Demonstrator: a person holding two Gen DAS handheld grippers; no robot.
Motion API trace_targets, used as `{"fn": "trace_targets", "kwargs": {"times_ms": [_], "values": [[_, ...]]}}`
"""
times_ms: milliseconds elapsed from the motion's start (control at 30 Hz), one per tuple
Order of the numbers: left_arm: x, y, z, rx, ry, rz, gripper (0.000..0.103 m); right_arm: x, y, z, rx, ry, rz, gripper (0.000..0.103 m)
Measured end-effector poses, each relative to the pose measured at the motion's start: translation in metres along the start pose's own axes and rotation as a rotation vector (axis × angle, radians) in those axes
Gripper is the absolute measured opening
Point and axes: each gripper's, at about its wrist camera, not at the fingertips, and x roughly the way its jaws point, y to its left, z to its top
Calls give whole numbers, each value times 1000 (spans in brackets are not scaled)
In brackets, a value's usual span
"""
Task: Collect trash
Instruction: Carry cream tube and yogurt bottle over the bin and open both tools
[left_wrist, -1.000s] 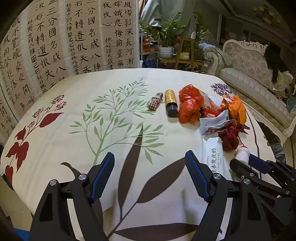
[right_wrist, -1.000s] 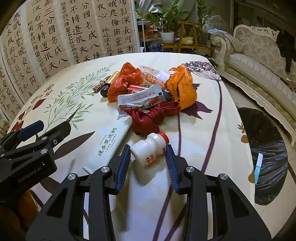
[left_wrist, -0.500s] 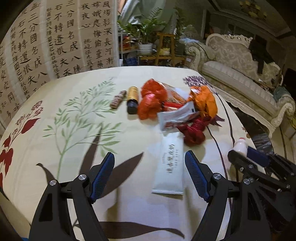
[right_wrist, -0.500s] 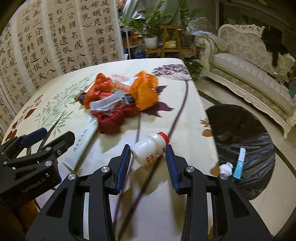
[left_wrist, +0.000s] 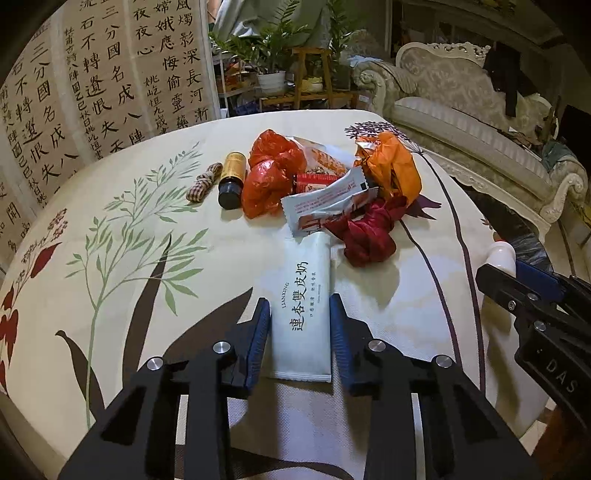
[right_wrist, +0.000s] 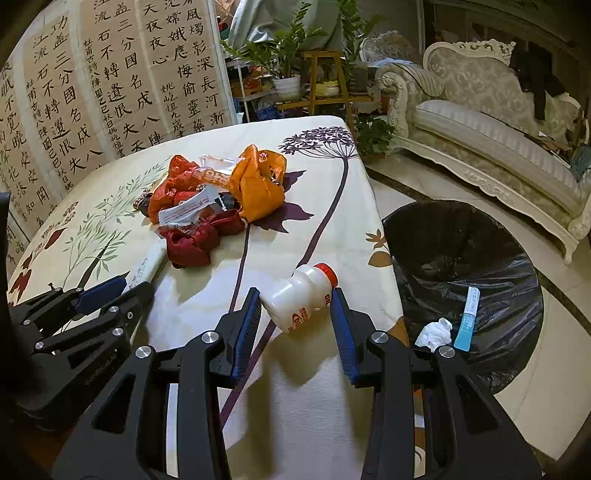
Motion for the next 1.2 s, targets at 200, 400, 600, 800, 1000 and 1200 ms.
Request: {"fn": "trace_targets", "kwargs": {"times_ms": [200,400,600,800,1000,1200], "values": [[-9,4,-3,-22,-28,-10,29,-3,-1,1,-1,-10,-5,38],[-29,3,5,-32,-92,-36,29,-10,-6,5,6,-32,-18,38],[-38,-13,17,-14,-138,-95,29,-20,-26,10,30,-63,-66,38],[-33,-47,30,32,-155,-162,29,-27,-58,11,79,-81,-139,38],[-21,-92,41,100,-153,-225,29,-28,-96,10,125,-84,-208,38],[-6,-130,48,158,-136,-259,29,-23,-126,8,167,-77,-249,38]]}}
